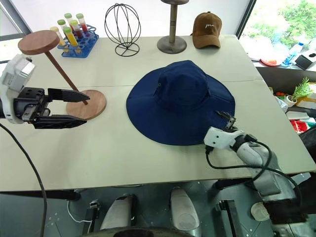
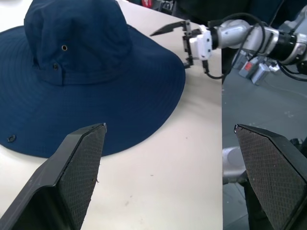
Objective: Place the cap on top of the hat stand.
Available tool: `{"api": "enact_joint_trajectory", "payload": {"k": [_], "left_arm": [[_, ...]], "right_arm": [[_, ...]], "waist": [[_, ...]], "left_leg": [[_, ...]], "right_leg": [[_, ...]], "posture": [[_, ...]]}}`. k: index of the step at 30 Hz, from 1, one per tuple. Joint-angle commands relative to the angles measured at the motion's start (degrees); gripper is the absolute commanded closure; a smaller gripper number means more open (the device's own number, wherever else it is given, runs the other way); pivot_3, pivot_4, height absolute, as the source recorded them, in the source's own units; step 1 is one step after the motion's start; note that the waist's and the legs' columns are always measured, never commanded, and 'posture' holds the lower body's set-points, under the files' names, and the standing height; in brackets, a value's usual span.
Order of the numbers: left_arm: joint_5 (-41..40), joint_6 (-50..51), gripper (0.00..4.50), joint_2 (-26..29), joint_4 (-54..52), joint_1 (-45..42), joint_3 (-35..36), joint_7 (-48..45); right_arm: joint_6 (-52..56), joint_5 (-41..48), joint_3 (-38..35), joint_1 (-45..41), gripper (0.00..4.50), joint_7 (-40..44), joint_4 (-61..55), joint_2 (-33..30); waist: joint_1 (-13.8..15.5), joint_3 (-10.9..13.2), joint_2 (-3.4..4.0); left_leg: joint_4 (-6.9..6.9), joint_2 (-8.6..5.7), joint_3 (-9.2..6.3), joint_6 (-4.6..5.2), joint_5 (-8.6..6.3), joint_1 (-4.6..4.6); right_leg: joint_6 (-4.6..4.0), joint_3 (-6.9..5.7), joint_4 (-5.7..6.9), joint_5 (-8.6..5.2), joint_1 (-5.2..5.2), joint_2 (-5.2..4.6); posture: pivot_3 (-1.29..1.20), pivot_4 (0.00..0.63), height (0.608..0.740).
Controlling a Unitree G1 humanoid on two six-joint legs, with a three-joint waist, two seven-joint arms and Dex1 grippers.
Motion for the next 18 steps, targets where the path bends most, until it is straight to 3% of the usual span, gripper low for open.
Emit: {"api": "enact_joint_trajectory", "payload": {"k": [1,4,7,14,18], "left_arm": [[-0.8,0.5,0.00,0.8,-1.8,0.4,3.6,0.9],[-1.2,1.2,0.00,0.8,-2.6,1.3,4.8,1.6],[-1.4,1.7,0.00,0.9,-3.1,2.1,6.0,2.1],[-1.8,2.5,0.00,0.7,-4.1,3.9,8.4,3.1],[-2.3,2.7,0.00,0.5,-4.5,4.9,9.5,4.0]], "right_arm": [[-1.9,-1.6,3.4,-2.1,0.05,-2.0,5.2,0.9],[-3.4,-0.5,4.4,-4.1,0.05,-2.4,7.6,1.2],[-4.8,1.3,4.6,-4.5,0.86,-1.9,8.2,1.2],[-4.8,4.7,4.3,-4.3,4.47,-0.3,7.8,0.7],[-2.1,11.9,2.8,-3.9,4.47,4.2,5.9,1.6]], "waist": [[0.0,0.0,-0.02],[0.0,0.0,-0.03],[0.0,0.0,-0.04],[0.2,0.0,0.01],[0.2,0.0,0.05]], "left_leg": [[0.00,0.00,-0.01,0.00,0.00,0.00],[0.01,0.01,-0.01,0.00,0.00,0.01],[0.01,0.01,-0.02,0.01,0.00,0.02],[0.01,0.01,-0.02,0.01,0.00,-0.02],[0.00,0.01,-0.06,0.02,-0.01,-0.04]], "right_leg": [[0.00,0.00,0.00,0.00,0.00,0.00],[0.00,0.00,0.01,0.00,0.02,0.01],[0.01,0.00,0.01,0.00,0.03,0.02],[0.01,0.00,0.02,0.01,0.01,0.01],[0.02,-0.02,0.01,0.00,0.01,0.02]], "posture": [[0.00,0.150,0.740],[0.00,0.150,0.740],[0.00,0.150,0.740],[0.00,0.150,0.740],[0.00,0.150,0.740]]}}
